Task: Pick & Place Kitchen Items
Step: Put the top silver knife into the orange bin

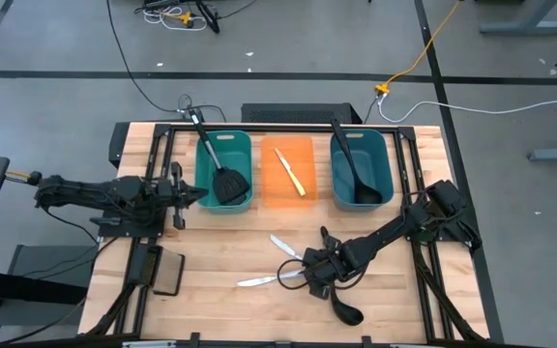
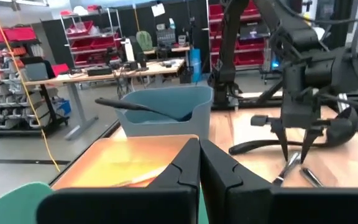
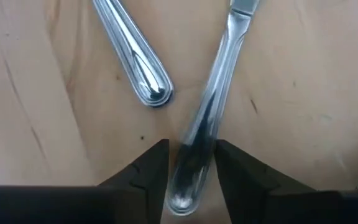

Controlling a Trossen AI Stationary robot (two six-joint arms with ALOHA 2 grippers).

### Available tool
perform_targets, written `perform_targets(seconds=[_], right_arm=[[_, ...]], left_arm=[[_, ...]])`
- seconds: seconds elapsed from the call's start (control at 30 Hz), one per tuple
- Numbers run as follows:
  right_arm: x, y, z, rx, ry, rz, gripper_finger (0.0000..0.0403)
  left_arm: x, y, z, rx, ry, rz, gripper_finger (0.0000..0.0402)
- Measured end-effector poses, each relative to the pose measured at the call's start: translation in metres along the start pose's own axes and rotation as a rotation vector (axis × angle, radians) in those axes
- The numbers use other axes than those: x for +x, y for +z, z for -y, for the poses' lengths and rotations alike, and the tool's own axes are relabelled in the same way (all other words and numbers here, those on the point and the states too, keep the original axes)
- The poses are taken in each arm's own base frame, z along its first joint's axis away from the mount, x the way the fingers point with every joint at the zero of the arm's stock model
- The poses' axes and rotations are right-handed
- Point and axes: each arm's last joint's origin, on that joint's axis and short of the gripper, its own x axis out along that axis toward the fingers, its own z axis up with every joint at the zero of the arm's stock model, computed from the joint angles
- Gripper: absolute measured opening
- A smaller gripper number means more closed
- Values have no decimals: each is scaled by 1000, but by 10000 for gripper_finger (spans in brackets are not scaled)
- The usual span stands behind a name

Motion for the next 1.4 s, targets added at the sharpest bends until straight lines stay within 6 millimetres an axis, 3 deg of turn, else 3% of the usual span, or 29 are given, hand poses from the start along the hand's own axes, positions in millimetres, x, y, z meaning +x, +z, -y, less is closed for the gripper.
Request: perform_targets(seconds=[0.23,0.43,0.77,1.03,1.4], right_arm=[[13,-4,3,-45,-66,-25,105],[17,1,10,-100,-98,-26,75],[22,15,27,-112,-145,-12,86],[22,15,30,-238,-143,-37,81],[23,19,35,-310,-151,-43,82]], left_arm=[[15,8,5,-15,-4,-44,6],[35,15,14,-55,-116,-137,5],[78,11,41,27,-167,-340,4],[106,-10,64,25,-199,-407,5],[126,-41,81,-25,-239,-480,3]])
